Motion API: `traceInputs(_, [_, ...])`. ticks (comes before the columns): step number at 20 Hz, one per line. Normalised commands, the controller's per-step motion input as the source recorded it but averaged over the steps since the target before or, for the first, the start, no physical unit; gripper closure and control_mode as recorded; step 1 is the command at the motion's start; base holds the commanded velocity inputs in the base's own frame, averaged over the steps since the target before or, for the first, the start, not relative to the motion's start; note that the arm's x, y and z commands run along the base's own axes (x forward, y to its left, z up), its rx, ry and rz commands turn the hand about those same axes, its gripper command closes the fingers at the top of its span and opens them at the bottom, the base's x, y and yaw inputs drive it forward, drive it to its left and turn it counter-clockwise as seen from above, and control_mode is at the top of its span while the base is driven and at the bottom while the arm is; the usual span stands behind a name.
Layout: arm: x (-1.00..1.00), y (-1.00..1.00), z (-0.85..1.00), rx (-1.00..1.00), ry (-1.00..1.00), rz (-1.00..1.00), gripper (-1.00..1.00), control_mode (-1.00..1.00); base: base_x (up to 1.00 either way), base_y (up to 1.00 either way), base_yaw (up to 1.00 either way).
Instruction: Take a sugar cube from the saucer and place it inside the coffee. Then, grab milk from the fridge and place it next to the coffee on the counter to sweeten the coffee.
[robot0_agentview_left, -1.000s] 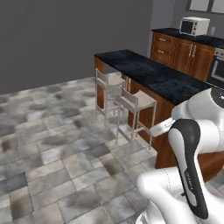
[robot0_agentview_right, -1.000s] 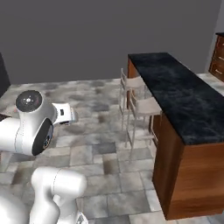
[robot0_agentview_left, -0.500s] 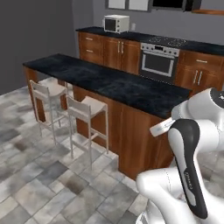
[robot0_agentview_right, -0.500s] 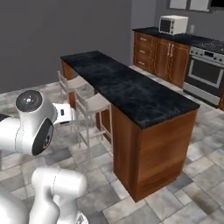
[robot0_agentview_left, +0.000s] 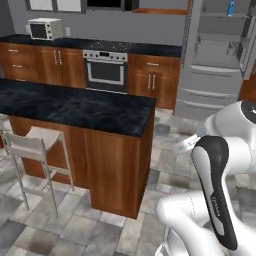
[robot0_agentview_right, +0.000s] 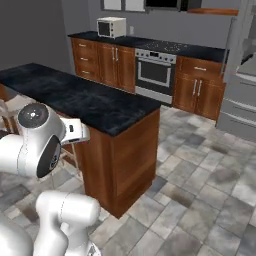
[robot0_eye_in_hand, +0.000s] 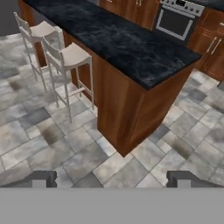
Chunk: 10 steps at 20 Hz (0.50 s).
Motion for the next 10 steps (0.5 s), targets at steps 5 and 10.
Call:
traceInputs(5, [0.00,0.00,0.00,0.00,0.00,0.00,-1.00,1.00,0.46,-0.28,-0.59])
traceInputs(10, [0.00,0.00,0.00,0.00,0.00,0.00,-1.00,1.00,0.92,-0.43,-0.47])
